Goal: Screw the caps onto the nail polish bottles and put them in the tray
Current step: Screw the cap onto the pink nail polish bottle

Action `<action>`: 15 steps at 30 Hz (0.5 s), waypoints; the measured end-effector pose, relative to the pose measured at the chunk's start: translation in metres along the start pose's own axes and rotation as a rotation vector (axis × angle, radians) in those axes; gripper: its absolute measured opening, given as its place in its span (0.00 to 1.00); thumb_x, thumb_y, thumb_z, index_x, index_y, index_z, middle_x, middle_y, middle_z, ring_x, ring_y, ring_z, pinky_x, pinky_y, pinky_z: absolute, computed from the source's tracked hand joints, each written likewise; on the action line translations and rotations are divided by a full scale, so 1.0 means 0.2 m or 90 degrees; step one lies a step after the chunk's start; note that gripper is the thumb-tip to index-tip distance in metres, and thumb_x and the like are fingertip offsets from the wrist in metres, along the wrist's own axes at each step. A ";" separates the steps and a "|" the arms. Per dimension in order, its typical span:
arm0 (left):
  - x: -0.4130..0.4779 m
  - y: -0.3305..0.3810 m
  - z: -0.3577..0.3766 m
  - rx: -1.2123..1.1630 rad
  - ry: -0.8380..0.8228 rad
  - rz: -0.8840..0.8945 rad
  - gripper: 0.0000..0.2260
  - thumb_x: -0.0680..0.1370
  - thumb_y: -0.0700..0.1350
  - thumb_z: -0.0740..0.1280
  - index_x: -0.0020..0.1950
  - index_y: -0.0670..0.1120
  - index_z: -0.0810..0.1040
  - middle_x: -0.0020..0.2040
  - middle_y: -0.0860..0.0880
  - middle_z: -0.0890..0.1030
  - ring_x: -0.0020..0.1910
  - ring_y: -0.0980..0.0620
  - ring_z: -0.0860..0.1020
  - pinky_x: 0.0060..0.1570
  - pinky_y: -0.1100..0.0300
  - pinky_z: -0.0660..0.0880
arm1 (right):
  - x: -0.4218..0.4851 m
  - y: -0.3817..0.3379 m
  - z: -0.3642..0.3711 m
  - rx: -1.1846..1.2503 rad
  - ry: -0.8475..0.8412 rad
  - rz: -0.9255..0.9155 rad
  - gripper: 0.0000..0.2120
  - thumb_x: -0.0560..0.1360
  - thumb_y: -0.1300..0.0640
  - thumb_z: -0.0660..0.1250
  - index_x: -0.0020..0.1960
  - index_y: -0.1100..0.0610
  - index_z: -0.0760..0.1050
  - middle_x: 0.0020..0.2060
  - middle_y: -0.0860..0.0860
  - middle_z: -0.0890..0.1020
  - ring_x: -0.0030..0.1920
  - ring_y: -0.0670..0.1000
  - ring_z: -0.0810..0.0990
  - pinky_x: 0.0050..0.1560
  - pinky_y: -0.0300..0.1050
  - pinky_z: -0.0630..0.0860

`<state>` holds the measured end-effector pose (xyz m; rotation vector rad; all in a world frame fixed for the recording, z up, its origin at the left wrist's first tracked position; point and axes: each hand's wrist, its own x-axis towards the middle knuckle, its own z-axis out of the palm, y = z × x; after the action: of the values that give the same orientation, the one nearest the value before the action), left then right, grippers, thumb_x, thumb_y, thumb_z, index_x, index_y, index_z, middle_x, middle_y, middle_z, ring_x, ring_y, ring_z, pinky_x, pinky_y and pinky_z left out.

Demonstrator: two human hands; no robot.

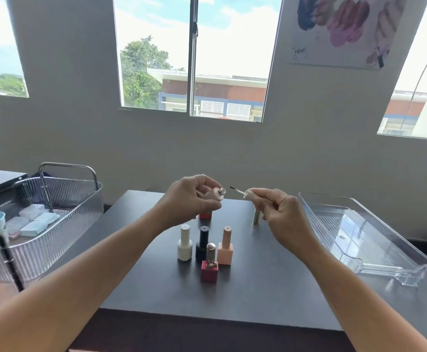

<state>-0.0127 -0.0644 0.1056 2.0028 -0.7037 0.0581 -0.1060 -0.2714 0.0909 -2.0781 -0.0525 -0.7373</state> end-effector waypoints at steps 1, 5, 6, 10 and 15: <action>-0.02 0.00 0.00 0.021 0.008 0.008 0.12 0.67 0.49 0.77 0.47 0.61 0.82 0.43 0.56 0.84 0.38 0.61 0.80 0.34 0.64 0.75 | 0.00 -0.02 0.00 -0.025 0.002 -0.011 0.06 0.77 0.50 0.68 0.48 0.39 0.82 0.42 0.46 0.81 0.39 0.40 0.77 0.44 0.33 0.71; -0.05 0.01 -0.01 0.074 0.030 0.019 0.13 0.66 0.51 0.77 0.48 0.62 0.82 0.41 0.57 0.84 0.37 0.64 0.79 0.37 0.66 0.73 | -0.02 -0.05 0.01 -0.123 -0.001 -0.054 0.08 0.77 0.51 0.67 0.55 0.47 0.83 0.40 0.44 0.77 0.43 0.34 0.75 0.43 0.22 0.66; -0.06 0.02 -0.02 0.080 0.032 0.018 0.13 0.66 0.51 0.77 0.48 0.62 0.82 0.41 0.57 0.84 0.37 0.64 0.79 0.37 0.66 0.72 | -0.02 -0.06 0.01 -0.135 -0.004 -0.061 0.09 0.78 0.51 0.67 0.55 0.47 0.82 0.41 0.44 0.77 0.44 0.34 0.76 0.44 0.21 0.66; -0.08 0.03 -0.03 0.097 0.040 0.024 0.13 0.66 0.51 0.77 0.47 0.63 0.82 0.39 0.58 0.83 0.38 0.65 0.79 0.36 0.68 0.70 | -0.03 -0.09 0.01 -0.159 -0.001 -0.082 0.09 0.78 0.51 0.66 0.56 0.48 0.82 0.43 0.43 0.77 0.46 0.37 0.76 0.45 0.20 0.65; -0.09 0.04 -0.03 0.116 0.050 0.034 0.12 0.66 0.51 0.77 0.48 0.62 0.82 0.37 0.58 0.82 0.38 0.64 0.79 0.37 0.69 0.71 | -0.04 -0.12 0.00 -0.191 0.013 -0.096 0.11 0.79 0.49 0.65 0.58 0.48 0.81 0.43 0.43 0.76 0.44 0.38 0.75 0.44 0.20 0.65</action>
<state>-0.0310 -0.0539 0.1099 2.1417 -0.7218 0.2391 -0.1197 -0.2556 0.1046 -2.3710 -0.0925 -0.9025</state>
